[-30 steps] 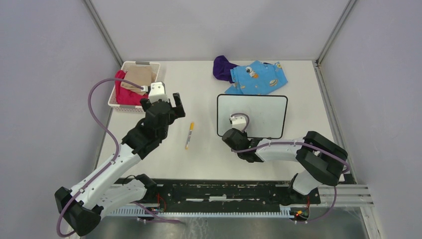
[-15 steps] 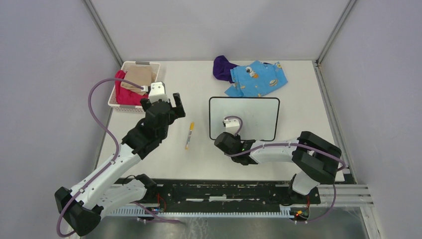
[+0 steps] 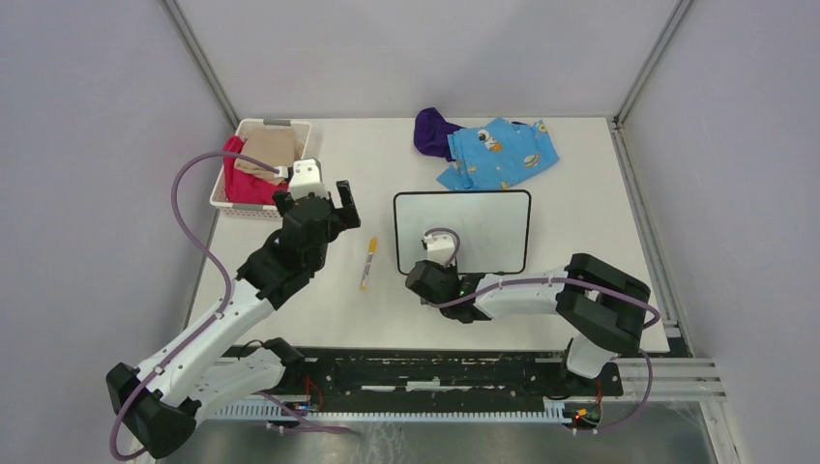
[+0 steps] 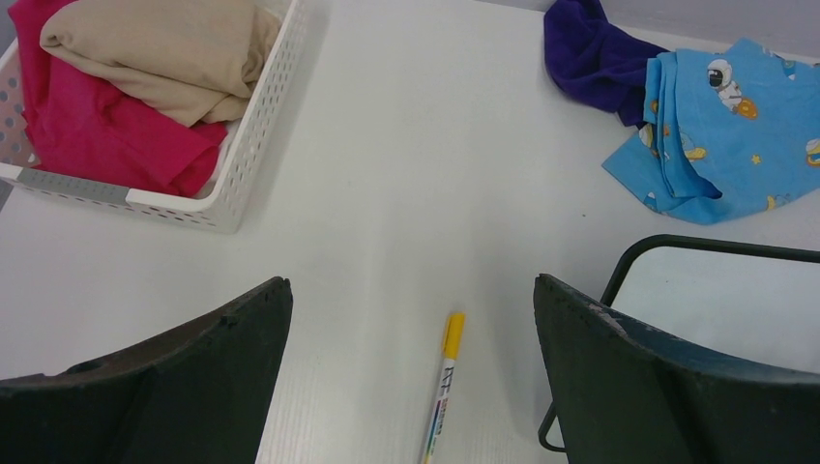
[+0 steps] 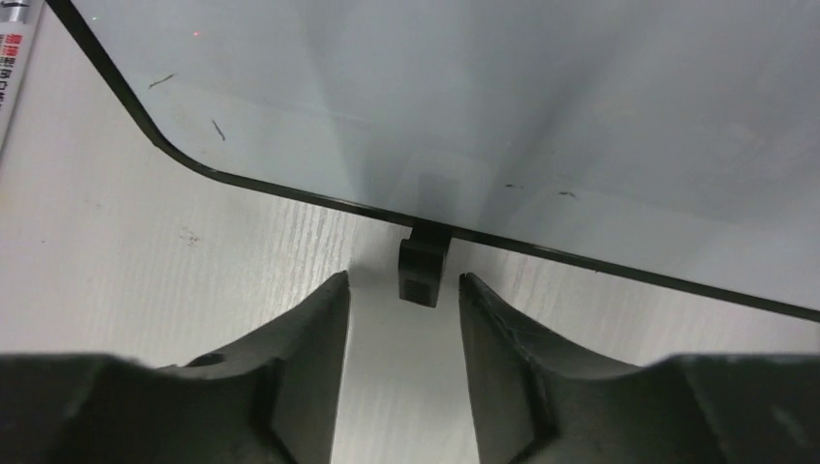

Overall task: Write a sentence on the whiteboard
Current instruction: Move the whiteboard stand to the center of the board.

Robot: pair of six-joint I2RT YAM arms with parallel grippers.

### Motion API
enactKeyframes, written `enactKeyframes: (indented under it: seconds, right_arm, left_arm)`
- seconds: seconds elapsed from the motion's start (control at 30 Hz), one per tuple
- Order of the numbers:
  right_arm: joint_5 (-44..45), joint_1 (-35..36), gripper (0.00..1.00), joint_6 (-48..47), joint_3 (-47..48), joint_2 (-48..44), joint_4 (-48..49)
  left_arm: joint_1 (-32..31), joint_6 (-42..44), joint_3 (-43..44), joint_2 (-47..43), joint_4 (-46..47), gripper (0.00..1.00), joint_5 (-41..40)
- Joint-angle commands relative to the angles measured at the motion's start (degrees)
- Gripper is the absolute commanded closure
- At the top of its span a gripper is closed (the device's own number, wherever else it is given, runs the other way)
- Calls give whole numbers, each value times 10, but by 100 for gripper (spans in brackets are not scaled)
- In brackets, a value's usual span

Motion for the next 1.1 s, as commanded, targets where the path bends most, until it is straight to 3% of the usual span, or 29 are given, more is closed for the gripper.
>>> enactKeyframes:
  seconds: [0.0,0.17,0.27,0.57,0.6,0.67,0.7,0.9,1.07]
  right_arm:
    - [4,12,43,10,14,-4,1]
    - [5,21,30,-10,13,-32,2]
    - [6,32,30,-26,-2,-78,-10]
    - [93,84,25,-90,-203,-348,10]
    - [117,84,21,-89,-217,-374,0]
    - [167,84,4,-90,-241,-421,-13]
    - [185,83,2,-99,-251,-450,-5]
    - [204,83,2,-243,-346,-603,179]
    - [255,80,2,-283,-332,-633,168]
  left_arm:
    - [2,-11,6,-8,17,0,7]
    - [2,-6,5,-12,17,0,7]
    - [1,-3,4,-14,17,0,4]
    - [0,1,0,-5,25,0,-5]
    - [0,2,-1,-3,28,0,-6]
    - [-1,4,-6,0,37,0,-7]
    - [-1,5,-8,1,42,0,-9]
    - [-1,-13,-17,-3,52,0,-34]
    - [15,-58,-17,17,20,0,2]
